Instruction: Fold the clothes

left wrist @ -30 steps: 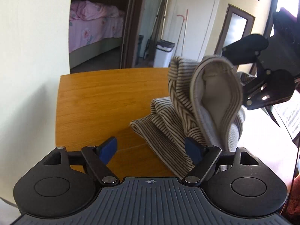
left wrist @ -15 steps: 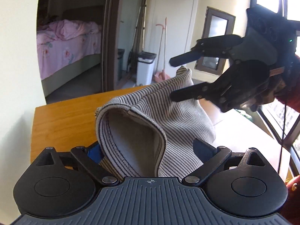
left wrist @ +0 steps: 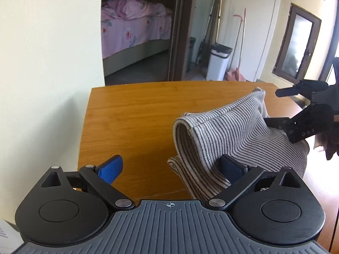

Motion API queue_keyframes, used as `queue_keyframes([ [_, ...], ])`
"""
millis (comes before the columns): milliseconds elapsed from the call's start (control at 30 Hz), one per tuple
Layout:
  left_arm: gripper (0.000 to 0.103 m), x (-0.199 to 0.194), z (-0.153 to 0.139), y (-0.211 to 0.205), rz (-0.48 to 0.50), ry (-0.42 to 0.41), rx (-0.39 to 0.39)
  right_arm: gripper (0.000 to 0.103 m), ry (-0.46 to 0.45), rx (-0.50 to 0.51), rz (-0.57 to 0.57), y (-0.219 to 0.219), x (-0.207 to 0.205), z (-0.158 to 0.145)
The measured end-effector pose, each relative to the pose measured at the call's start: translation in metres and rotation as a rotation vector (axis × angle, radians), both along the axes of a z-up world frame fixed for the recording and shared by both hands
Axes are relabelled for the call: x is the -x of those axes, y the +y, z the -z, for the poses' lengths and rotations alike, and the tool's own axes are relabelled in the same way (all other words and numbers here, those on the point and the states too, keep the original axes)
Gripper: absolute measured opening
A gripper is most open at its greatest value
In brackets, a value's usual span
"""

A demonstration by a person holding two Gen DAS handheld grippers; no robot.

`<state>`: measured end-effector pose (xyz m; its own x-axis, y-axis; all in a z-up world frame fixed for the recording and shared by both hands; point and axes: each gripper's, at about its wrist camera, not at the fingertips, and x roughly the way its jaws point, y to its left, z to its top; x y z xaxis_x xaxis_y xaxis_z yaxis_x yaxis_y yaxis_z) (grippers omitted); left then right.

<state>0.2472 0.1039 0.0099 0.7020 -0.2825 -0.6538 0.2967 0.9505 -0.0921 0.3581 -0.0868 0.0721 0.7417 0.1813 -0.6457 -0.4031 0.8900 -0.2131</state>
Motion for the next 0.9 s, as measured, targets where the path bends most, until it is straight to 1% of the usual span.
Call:
queue_keyframes([
  [67,0.1,0.009,-0.013,-0.001,-0.006,-0.047,-0.029,0.102,-0.008,-0.019,0.008,-0.004,0.004,-0.004],
  [100,0.1,0.013,-0.021,-0.003,0.006,-0.078,-0.031,0.102,-0.013,-0.029,0.011,-0.006,0.005,-0.006],
  [167,0.1,0.023,-0.039,-0.008,0.063,-0.145,0.002,0.102,-0.046,-0.033,-0.003,-0.007,0.013,-0.016],
  [267,0.1,0.034,-0.059,-0.02,0.171,-0.203,0.075,0.102,-0.102,-0.114,-0.009,-0.008,0.021,-0.038],
  [333,0.1,0.031,-0.06,-0.031,0.24,-0.181,0.111,0.102,-0.115,-0.183,0.003,-0.008,0.02,-0.049],
  [400,0.1,0.019,-0.049,-0.045,0.277,-0.142,0.108,0.102,-0.113,-0.183,0.033,-0.002,0.011,-0.05],
  [433,0.1,0.011,-0.041,-0.051,0.28,-0.118,0.099,0.102,-0.104,-0.156,0.055,0.002,0.005,-0.045],
  [467,0.1,0.003,-0.032,-0.054,0.267,-0.088,0.092,0.102,-0.083,-0.118,0.079,0.006,-0.003,-0.036],
  [500,0.1,-0.006,-0.022,-0.055,0.253,-0.051,0.091,0.102,-0.064,-0.102,0.099,0.007,-0.009,-0.027],
  [600,0.1,-0.027,0.003,-0.055,0.204,0.035,0.07,0.103,-0.015,-0.094,0.148,0.007,-0.023,0.001],
  [633,0.102,-0.032,0.01,-0.052,0.19,0.072,0.081,0.103,-0.012,-0.09,0.154,0.007,-0.024,0.004],
  [700,0.103,-0.04,0.022,-0.039,0.168,0.157,0.169,0.103,-0.024,-0.081,0.153,0.007,-0.021,0.002],
  [733,0.103,-0.041,0.025,-0.032,0.156,0.177,0.205,0.103,-0.033,-0.076,0.145,0.007,-0.017,-0.001],
  [767,0.103,-0.039,0.022,-0.029,0.145,0.161,0.202,0.103,-0.043,-0.07,0.133,0.005,-0.012,-0.005],
  [800,0.103,-0.037,0.02,-0.025,0.133,0.144,0.198,0.103,-0.031,-0.098,0.132,0.0,-0.003,-0.008],
  [867,0.103,-0.03,0.012,-0.019,0.113,0.097,0.182,0.103,0.022,-0.193,0.14,-0.015,0.017,-0.012],
  [900,0.103,-0.023,0.002,-0.017,0.11,0.045,0.157,0.103,0.048,-0.241,0.144,-0.023,0.027,-0.013],
])
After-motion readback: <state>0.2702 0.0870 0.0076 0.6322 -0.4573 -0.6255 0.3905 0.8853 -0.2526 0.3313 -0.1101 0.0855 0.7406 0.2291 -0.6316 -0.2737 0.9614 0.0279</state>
